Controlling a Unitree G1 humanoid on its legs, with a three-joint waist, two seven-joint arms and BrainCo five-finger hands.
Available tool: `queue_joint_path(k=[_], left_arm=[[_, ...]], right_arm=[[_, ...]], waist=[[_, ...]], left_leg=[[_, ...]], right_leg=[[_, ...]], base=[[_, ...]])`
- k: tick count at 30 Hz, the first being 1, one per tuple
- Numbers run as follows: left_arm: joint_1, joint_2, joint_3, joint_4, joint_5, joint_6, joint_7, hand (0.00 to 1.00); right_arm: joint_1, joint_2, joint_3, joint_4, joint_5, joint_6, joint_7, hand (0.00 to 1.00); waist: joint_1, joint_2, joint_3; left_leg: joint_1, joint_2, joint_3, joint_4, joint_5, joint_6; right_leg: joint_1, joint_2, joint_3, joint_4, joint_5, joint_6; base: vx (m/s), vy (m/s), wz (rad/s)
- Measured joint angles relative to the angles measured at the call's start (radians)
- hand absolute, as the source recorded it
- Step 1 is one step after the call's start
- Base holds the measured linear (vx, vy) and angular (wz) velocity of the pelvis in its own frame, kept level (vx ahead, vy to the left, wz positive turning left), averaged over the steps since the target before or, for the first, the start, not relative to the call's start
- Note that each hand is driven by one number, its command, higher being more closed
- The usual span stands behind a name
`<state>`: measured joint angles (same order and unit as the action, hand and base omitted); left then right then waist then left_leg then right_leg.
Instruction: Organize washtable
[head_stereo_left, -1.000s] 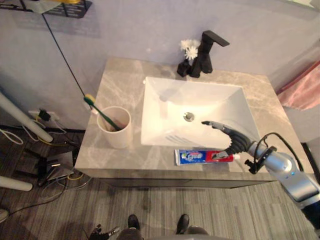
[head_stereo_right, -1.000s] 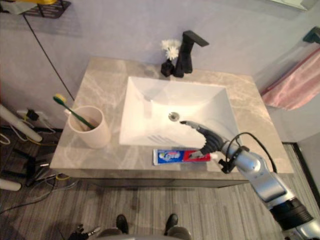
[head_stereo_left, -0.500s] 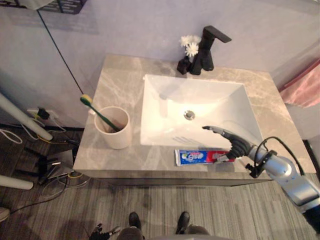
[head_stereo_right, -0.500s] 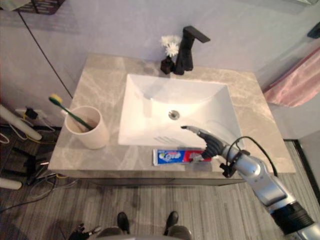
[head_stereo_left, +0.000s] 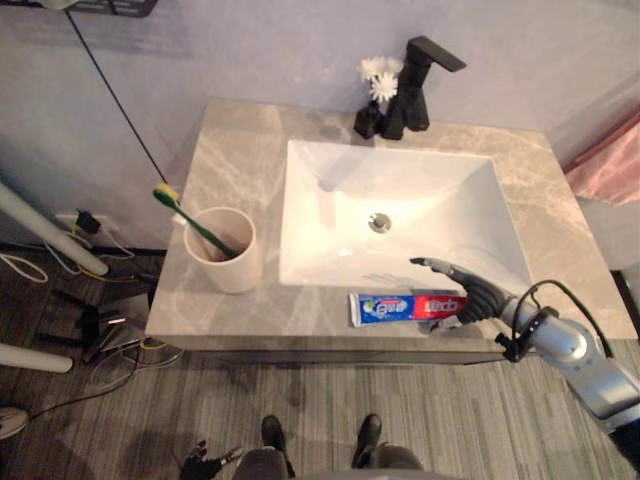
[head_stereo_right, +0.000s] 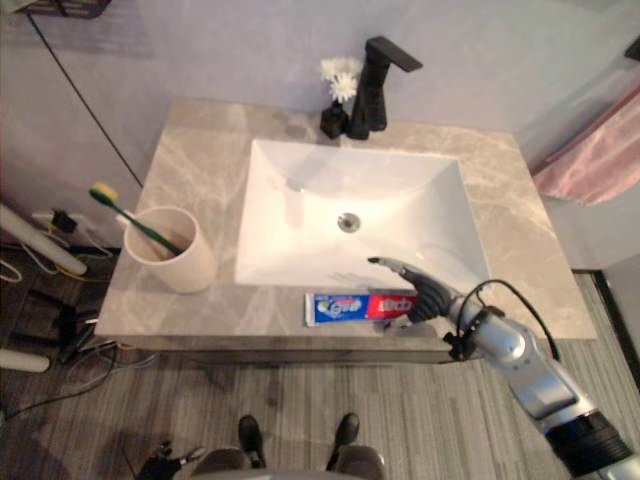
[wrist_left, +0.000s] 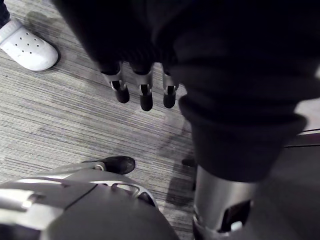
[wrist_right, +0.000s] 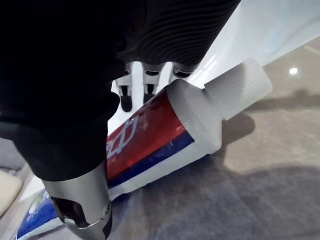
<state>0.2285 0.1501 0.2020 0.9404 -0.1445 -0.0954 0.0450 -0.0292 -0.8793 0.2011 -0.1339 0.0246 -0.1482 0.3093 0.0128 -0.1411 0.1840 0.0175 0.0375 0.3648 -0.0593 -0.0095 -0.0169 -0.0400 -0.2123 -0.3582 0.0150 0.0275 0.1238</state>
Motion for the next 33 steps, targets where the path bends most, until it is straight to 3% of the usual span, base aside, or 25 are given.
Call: queue_joint_path(k=[5,6,33], left_arm=[[-0.013,0.0,-0.001,-0.001,0.0,-0.001,0.0,0.0],[-0.013,0.001,0.0,-0.002,0.0,-0.001,0.0,0.0],[-0.033,0.003,0.002,-0.001,-0.001,-0.003,0.0,0.0]], right_arm=[[0.024,0.0,-0.005,-0.001,-0.002,0.0,0.002,0.0],[0.028,0.0,-0.005,-0.002,-0.007,0.0,0.002,1.0],[-0.024,0.008,-0.047,-0.039,-0.015,-0.011,-0.024,1.0]], waist=[[0.001,-0.001,0.007],[0.001,-0.001,0.015],[0.004,0.002,0.045]], left_leg=[[-0.002,0.001,0.0,0.002,0.0,0.0],[-0.003,0.001,0.0,0.003,0.0,0.0],[-0.044,0.005,-0.009,0.012,0.0,0.0]], right_leg=[[-0.001,0.0,0.0,0.0,0.0,0.0],[-0.001,0.0,0.0,0.001,0.0,0.0],[-0.032,-0.001,-0.017,0.003,0.001,0.0]], base=[[0.0,0.0,0.0],[0.0,0.0,0.0],[-0.01,-0.016,0.01]])
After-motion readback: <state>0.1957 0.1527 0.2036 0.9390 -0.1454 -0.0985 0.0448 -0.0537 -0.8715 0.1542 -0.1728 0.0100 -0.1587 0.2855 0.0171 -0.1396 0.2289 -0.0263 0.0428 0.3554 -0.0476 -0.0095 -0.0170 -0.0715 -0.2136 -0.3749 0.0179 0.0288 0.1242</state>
